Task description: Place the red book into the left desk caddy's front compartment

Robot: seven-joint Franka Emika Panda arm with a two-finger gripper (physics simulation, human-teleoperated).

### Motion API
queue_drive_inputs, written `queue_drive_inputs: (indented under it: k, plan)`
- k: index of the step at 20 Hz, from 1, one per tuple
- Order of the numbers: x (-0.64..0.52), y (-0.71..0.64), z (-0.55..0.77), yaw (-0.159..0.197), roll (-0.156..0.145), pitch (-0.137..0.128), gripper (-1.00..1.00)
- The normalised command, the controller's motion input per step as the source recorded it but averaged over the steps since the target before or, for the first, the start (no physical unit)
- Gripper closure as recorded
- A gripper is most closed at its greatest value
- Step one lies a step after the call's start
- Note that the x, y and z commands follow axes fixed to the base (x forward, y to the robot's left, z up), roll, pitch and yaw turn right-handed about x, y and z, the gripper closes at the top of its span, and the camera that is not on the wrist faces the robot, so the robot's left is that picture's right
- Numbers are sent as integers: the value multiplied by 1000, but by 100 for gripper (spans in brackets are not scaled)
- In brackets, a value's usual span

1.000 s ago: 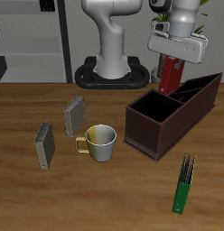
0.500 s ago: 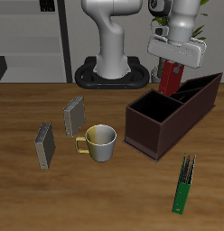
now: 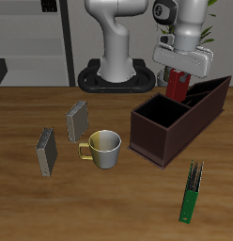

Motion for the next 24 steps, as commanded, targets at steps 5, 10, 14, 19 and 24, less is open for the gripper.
queue_drive_inputs:
  k: [5,10,14,19,24]
  plan:
    - [121,-40,-185,-20,3,36,100]
    - [56,36,-131,7,14,12,100]
    - [83,19,-78,1,5,16,100]
    - [43,75,-105,12,15,16,100]
    - [55,-10,-88,-4,-4,19,100]
